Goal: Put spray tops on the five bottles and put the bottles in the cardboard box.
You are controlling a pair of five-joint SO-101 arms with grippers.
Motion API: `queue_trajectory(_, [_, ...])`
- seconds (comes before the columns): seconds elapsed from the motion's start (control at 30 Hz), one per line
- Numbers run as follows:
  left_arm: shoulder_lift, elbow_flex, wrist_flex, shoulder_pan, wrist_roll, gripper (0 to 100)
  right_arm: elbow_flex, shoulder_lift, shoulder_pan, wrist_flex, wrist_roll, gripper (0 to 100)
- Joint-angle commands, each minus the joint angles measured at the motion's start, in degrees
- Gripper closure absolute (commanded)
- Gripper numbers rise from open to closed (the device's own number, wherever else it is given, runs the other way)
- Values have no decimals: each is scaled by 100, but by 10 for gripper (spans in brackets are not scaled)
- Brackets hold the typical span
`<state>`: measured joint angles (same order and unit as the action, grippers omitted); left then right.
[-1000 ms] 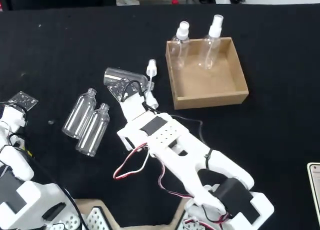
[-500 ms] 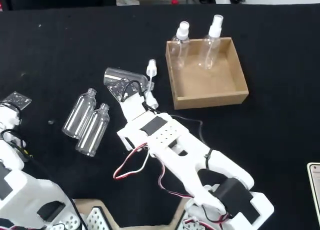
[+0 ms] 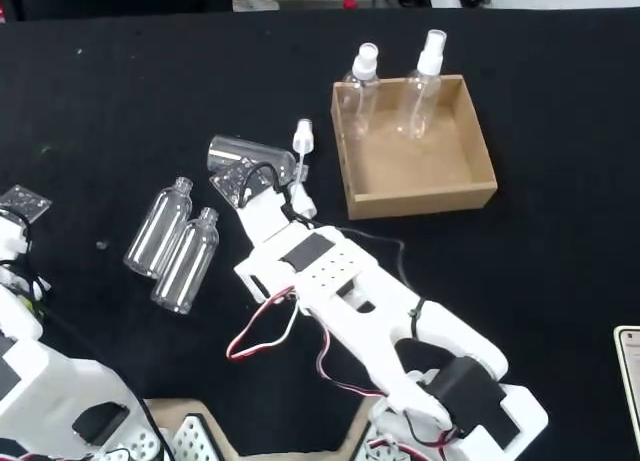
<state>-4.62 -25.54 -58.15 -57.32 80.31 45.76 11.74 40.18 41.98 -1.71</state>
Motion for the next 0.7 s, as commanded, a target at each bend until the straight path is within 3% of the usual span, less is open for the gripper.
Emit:
queue_trajectory(0.0, [44,224,-308,-31,185,759,-13,13,-97,-123,70,789])
queue_trajectory(0.47, [132,233,-369,-75,141,923,57,22,-105,-141,79,789])
queue_trajectory(0.67, [1231,180,-1468,-4,132,926,66,13,-88,-167,35,789])
